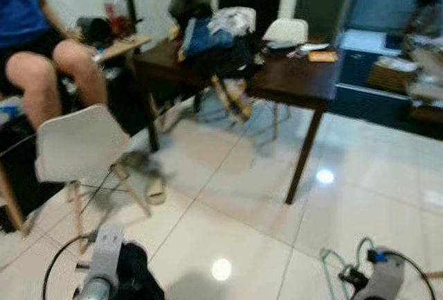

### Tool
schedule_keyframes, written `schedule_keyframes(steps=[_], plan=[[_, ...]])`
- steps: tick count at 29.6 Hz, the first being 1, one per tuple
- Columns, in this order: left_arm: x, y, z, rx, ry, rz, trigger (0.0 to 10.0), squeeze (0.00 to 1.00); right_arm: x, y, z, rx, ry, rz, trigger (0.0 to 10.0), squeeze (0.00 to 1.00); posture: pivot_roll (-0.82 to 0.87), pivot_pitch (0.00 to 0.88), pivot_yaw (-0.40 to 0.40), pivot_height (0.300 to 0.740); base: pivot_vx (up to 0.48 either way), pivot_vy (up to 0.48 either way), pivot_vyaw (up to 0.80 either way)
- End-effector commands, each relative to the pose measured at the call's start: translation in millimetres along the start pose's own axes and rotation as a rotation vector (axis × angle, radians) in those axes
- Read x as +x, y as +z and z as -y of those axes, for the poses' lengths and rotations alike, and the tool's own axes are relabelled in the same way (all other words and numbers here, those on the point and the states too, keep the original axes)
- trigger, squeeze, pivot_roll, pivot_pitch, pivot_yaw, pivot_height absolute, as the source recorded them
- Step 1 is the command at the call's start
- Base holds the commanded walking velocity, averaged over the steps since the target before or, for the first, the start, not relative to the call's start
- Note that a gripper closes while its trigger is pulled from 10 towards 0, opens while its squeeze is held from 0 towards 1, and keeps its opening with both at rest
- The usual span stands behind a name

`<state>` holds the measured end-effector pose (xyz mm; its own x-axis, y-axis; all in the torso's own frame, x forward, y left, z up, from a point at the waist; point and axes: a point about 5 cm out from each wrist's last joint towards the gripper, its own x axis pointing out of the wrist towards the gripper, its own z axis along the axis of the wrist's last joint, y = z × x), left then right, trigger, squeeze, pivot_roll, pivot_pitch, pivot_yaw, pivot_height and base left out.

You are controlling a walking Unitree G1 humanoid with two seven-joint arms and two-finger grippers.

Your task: Hang hanger

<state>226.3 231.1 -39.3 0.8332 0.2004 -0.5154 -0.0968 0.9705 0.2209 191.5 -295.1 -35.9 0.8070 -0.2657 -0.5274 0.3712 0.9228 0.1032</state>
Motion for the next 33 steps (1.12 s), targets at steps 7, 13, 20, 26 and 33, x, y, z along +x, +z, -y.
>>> schedule_keyframes(steps=[7, 13, 20, 26, 33], plan=[[2.9, 9.7, -7.6, -0.037, 0.042, 0.045, 10.0, 0.00, -1.2, -4.2, 0.2, 0.000, 0.000, -0.016, 10.0, 0.00, -0.03, 0.002, 0.039, 0.740, 0.000, 0.000, -0.80], [2.6, 10.0, -5.5, -0.040, 0.018, 0.052, 10.0, 0.00, -1.2, -4.3, 0.5, 0.001, -0.001, -0.016, 10.0, 0.00, -0.03, 0.001, 0.036, 0.740, 0.000, 0.000, -0.80], [2.2, 11.5, -5.3, -0.070, 0.005, 0.072, 10.0, 0.00, -1.2, -2.0, -1.5, -0.034, 0.017, 0.007, 10.0, 0.00, -0.03, 0.001, 0.036, 0.740, 0.036, 0.000, -0.66], [2.1, 12.7, -6.0, -0.073, 0.011, 0.082, 10.0, 0.00, -1.1, -1.7, -2.9, -0.054, 0.029, 0.008, 10.0, 0.00, -0.03, 0.005, 0.042, 0.740, 0.321, 0.000, 0.00], [2.3, 13.3, -6.4, -0.078, 0.001, 0.085, 10.0, 0.00, -1.1, -2.0, -3.3, -0.048, 0.027, 0.011, 10.0, 0.00, -0.03, 0.004, 0.044, 0.740, 0.412, 0.000, 0.00]])
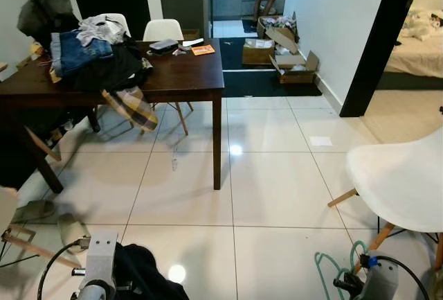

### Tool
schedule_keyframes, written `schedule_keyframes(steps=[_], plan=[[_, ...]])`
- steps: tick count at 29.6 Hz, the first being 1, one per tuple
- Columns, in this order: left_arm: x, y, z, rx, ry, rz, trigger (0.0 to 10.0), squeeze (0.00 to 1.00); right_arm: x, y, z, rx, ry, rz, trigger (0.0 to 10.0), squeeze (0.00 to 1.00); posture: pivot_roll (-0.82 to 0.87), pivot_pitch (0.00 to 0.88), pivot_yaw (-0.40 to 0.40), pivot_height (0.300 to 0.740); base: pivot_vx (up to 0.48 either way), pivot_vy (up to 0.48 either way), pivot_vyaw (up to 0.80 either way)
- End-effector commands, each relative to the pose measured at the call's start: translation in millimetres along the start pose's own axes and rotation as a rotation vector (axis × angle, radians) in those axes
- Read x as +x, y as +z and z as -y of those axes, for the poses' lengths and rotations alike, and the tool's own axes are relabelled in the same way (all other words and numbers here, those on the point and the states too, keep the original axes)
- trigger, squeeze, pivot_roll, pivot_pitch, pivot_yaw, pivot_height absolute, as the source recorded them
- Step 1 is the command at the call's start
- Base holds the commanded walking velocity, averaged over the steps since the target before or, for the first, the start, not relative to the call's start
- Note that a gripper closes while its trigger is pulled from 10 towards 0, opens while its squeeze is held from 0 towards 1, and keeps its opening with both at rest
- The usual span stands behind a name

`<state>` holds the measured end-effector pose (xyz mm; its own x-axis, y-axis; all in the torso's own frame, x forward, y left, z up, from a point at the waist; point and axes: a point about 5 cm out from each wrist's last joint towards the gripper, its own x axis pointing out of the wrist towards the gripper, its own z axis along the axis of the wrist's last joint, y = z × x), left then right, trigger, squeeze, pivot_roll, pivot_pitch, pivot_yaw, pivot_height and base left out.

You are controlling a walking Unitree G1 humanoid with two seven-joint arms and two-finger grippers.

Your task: Hang hanger

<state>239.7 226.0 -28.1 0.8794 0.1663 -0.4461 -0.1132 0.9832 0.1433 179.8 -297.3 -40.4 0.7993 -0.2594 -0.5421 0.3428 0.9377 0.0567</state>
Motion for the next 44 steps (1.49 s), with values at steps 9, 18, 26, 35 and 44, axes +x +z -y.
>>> schedule_keyframes(steps=[9, 18, 26, 35, 44], plan=[[-2.6, -2.5, -9.6, 0.004, 0.019, 0.004, 10.0, 0.00, 5.2, 5.4, -10.2, 0.012, 0.024, 0.018, 10.0, 0.00, -0.03, 0.000, 0.042, 0.740, 0.414, 0.000, -0.53], [9.8, 68.2, 9.8, 0.021, -0.132, 0.329, 10.0, 0.00, 5.0, 5.5, -8.5, 0.012, 0.017, 0.019, 10.0, 0.00, -0.03, 0.000, 0.036, 0.740, 0.398, 0.000, -0.47], [6.7, 154.0, 6.1, -0.037, -0.132, 0.627, 10.0, 0.00, 5.6, 6.6, -9.0, 0.013, 0.018, 0.022, 10.0, 0.00, -0.03, 0.000, 0.033, 0.740, 0.384, 0.000, 0.00], [-56.0, 326.4, 5.6, -0.043, -0.271, 1.172, 10.0, 0.00, 6.8, 6.6, -10.9, 0.018, 0.013, 0.015, 10.0, 0.00, -0.03, 0.000, 0.043, 0.740, 0.384, 0.000, -0.27], [-88.9, 401.0, -32.2, 0.005, -0.123, 1.349, 10.0, 0.00, 7.3, 7.8, -12.3, 0.021, 0.007, 0.028, 10.0, 0.00, -0.03, 0.000, 0.040, 0.740, 0.382, 0.000, -0.36]])
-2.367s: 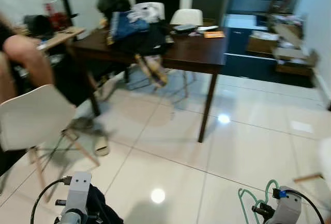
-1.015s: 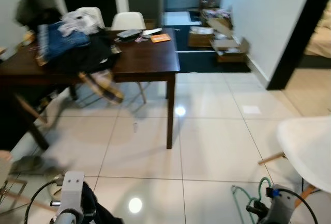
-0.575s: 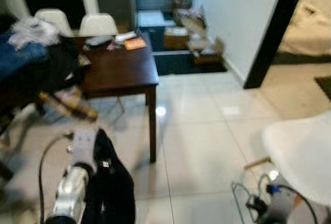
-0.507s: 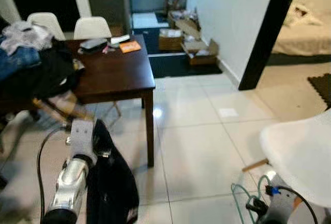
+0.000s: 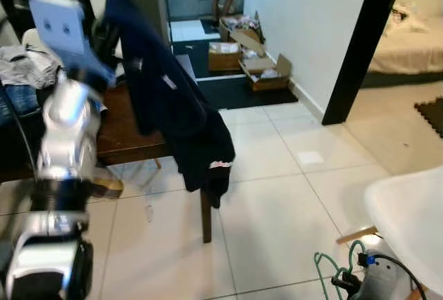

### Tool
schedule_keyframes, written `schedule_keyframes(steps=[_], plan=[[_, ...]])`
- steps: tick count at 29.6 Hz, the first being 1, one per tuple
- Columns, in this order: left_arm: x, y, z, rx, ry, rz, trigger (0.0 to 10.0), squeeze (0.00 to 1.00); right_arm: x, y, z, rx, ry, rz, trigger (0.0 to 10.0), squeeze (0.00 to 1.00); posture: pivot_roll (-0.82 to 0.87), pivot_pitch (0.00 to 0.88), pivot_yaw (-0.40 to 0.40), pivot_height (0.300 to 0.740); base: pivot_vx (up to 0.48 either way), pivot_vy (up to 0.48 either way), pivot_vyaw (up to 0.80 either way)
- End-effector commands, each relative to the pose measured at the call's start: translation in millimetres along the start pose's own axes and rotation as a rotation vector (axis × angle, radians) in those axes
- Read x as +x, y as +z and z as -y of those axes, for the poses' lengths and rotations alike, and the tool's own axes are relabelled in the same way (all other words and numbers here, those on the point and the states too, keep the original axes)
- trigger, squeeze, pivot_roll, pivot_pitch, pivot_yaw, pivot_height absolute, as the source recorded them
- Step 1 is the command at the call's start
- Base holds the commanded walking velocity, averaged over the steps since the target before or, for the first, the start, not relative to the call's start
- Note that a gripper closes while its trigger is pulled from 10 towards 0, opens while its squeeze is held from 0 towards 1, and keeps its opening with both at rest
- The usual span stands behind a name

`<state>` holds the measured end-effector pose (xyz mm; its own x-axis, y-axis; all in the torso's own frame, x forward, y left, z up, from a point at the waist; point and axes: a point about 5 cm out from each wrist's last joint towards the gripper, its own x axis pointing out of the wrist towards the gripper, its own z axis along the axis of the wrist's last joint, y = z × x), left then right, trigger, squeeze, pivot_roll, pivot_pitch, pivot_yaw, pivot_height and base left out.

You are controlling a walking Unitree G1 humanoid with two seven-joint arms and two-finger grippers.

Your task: Hang hanger

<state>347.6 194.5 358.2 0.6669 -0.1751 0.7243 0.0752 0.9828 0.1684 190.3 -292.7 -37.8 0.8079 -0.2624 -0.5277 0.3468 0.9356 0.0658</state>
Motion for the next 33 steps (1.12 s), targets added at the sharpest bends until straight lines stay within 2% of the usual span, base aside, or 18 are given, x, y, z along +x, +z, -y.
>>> schedule_keyframes(steps=[1, 2, 5, 7, 18, 22, 29, 31, 33], plan=[[5.9, 11.2, -25.1, 0.079, 0.063, 0.022, 10.0, 0.00, 1.6, 1.6, -4.4, 0.009, 0.007, 0.012, 10.0, 0.00, -0.03, 0.000, 0.040, 0.740, 0.382, 0.000, 0.00], [5.9, 11.2, -25.1, 0.079, 0.063, 0.022, 10.0, 0.00, 1.6, 1.6, -4.4, 0.009, 0.007, 0.012, 10.0, 0.00, -0.03, 0.000, 0.040, 0.740, 0.382, 0.000, 0.00], [13.0, 8.3, -45.8, 0.124, 0.114, -0.026, 10.0, 0.00, 1.5, 1.9, -4.2, 0.006, 0.007, 0.015, 10.0, 0.00, -0.03, 0.000, 0.042, 0.740, 0.380, 0.000, 0.00], [13.9, 4.6, -49.4, 0.128, 0.125, -0.054, 10.0, 0.00, 1.5, 2.1, -4.0, 0.006, 0.007, 0.016, 10.0, 0.00, -0.03, 0.000, 0.041, 0.740, 0.379, 0.000, 0.00], [9.1, -14.5, -55.1, 0.156, 0.141, -0.151, 10.0, 0.00, 0.1, 1.7, -1.8, 0.000, 0.005, 0.022, 10.0, 0.00, -0.03, 0.000, 0.035, 0.740, 0.376, 0.000, 0.00], [16.3, -10.9, -63.1, 0.191, 0.143, -0.151, 10.0, 0.00, -0.3, 1.4, -1.4, -0.004, 0.007, 0.022, 10.0, 0.00, -0.03, 0.000, 0.036, 0.740, 0.377, 0.000, 0.00], [28.9, -1.5, -66.6, 0.214, 0.146, -0.126, 10.0, 0.00, -0.8, 0.8, -0.7, -0.003, 0.003, 0.022, 10.0, 0.00, -0.03, 0.000, 0.041, 0.740, 0.376, 0.000, 0.00], [38.1, 10.7, -71.9, 0.239, 0.167, -0.099, 10.0, 0.00, -1.3, 0.3, -0.4, -0.004, 0.001, 0.024, 10.0, 0.00, -0.04, 0.000, 0.044, 0.740, 0.373, 0.000, 0.00], [38.1, 10.7, -71.9, 0.239, 0.167, -0.099, 10.0, 0.00, -1.3, 0.3, -0.4, -0.004, 0.001, 0.024, 10.0, 0.00, -0.04, 0.000, 0.044, 0.740, 0.371, 0.000, 0.00]])
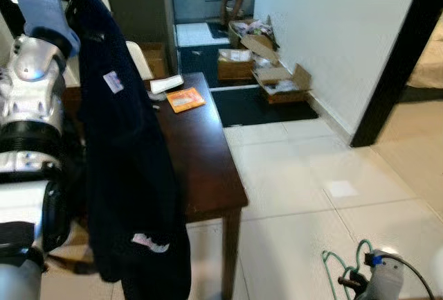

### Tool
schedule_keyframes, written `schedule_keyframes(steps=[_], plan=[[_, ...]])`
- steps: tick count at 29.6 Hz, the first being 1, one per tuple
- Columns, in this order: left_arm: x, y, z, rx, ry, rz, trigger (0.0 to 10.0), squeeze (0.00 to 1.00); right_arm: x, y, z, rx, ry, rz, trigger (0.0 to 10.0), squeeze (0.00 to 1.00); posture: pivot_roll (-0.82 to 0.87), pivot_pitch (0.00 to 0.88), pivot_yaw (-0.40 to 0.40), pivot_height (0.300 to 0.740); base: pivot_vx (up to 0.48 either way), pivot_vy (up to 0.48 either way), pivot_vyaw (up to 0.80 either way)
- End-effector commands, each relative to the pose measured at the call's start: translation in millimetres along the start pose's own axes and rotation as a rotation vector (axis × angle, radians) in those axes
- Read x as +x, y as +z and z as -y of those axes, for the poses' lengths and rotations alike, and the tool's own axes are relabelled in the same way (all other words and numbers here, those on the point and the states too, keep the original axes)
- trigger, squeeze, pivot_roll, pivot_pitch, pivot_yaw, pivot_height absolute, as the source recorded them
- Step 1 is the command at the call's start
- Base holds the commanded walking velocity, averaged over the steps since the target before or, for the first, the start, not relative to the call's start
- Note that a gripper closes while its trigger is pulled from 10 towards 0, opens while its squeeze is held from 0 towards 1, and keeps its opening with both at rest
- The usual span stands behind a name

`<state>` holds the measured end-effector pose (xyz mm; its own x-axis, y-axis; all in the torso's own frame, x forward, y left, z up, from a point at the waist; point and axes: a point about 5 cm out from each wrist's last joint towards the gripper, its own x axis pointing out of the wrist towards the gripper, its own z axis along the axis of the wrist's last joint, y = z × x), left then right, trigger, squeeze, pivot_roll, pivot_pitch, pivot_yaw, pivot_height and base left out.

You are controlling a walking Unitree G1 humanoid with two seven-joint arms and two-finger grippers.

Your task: Hang hanger

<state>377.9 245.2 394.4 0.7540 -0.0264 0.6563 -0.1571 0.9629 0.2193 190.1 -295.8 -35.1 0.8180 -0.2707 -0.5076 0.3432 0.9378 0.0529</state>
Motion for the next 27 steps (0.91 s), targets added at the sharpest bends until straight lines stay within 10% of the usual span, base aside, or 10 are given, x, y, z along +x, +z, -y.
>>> schedule_keyframes(steps=[1, 9, 19, 21, 24, 25, 26, 27], plan=[[1.1, 9.1, -15.7, 0.032, 0.043, 0.032, 10.0, 0.00, -0.6, -2.6, -3.1, 0.010, 0.004, 0.000, 10.0, 0.00, -0.04, 0.000, 0.044, 0.740, 0.371, 0.000, 0.00], [22.3, 39.5, -25.0, 0.072, 0.068, 0.088, 10.0, 0.00, -2.9, -4.5, -1.9, 0.009, -0.003, 0.010, 10.0, 0.00, -0.04, 0.000, 0.068, 0.740, 0.374, 0.000, 0.00], [21.9, 24.3, 6.8, 0.001, -0.048, 0.063, 10.0, 0.00, -4.3, -5.5, -0.2, 0.009, -0.009, 0.013, 10.0, 0.00, -0.04, 0.000, 0.068, 0.740, 0.375, 0.000, 0.00], [7.1, -7.0, 54.8, -0.086, -0.229, -0.004, 10.0, 0.00, -4.8, -5.8, 0.6, 0.008, -0.010, 0.013, 10.0, 0.00, -0.05, 0.000, 0.067, 0.740, 0.366, 0.000, 0.00], [-6.2, -25.6, 83.0, -0.162, -0.344, -0.063, 10.0, 0.00, -5.1, -5.8, 1.1, 0.007, -0.011, 0.013, 10.0, 0.00, -0.05, 0.003, 0.071, 0.740, 0.314, 0.000, 0.00], [-35.7, -48.9, 123.8, -0.266, -0.550, -0.148, 10.0, 0.00, -5.2, -5.9, 1.7, 0.007, -0.013, 0.012, 10.0, 0.00, -0.05, 0.003, 0.071, 0.740, 0.000, 0.000, 0.00], [-35.7, -48.9, 123.8, -0.266, -0.550, -0.148, 10.0, 0.00, -5.2, -5.9, 1.7, 0.007, -0.013, 0.012, 10.0, 0.00, -0.05, 0.003, 0.071, 0.740, 0.000, 0.000, 0.00], [-70.1, -62.7, 158.9, -0.363, -0.743, -0.210, 10.0, 0.00, -5.4, -5.9, 2.4, 0.008, -0.015, 0.012, 10.0, 0.00, -0.05, 0.007, 0.073, 0.740, 0.000, 0.000, 0.00]])
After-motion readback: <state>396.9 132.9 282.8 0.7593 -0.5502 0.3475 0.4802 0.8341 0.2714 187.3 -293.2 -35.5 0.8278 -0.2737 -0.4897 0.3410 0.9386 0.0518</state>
